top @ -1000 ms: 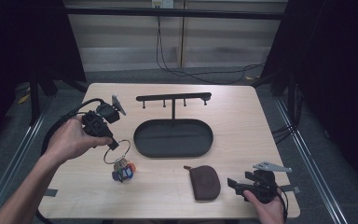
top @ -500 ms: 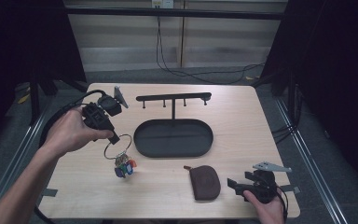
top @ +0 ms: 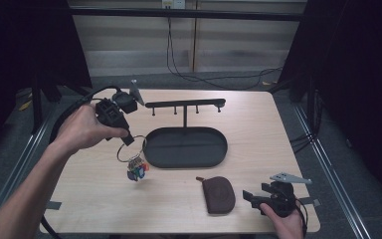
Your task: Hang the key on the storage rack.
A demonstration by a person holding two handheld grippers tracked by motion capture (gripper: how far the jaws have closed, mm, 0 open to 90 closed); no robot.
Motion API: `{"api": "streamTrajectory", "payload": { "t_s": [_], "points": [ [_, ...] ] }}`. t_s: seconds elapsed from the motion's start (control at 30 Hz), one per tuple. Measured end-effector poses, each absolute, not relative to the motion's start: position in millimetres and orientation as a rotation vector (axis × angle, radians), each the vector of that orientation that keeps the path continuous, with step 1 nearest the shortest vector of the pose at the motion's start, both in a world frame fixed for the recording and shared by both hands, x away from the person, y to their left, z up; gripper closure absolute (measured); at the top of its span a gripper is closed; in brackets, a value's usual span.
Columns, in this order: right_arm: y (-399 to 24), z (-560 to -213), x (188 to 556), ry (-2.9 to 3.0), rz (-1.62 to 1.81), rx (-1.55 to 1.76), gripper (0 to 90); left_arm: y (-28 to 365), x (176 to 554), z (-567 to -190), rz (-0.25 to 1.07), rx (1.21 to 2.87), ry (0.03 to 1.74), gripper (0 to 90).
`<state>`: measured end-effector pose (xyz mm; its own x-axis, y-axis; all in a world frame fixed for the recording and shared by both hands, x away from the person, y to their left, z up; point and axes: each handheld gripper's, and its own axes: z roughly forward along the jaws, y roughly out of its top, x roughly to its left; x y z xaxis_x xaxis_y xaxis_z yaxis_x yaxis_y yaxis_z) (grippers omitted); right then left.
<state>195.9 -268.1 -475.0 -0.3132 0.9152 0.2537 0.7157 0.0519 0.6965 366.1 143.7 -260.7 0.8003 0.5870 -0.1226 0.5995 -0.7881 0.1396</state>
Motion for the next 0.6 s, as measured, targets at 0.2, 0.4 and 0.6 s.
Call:
{"api": "streamTrajectory", "payload": {
  "t_s": [0.2, 0.4, 0.6],
  "points": [
    [-268, -475, 196, 2.073, 1.121, 1.667, 16.7, 137, 370, -257, -0.101, 2.818, 0.948, 87.6],
    [-268, -475, 196, 2.078, 1.122, 1.658, 16.7, 134, 376, -257, -0.101, 2.821, 0.959, 87.6],
    [-267, -475, 196, 2.082, 1.118, 1.66, 16.7, 129, 382, -262, -0.126, 2.826, 0.968, 87.7]
  ]
}}
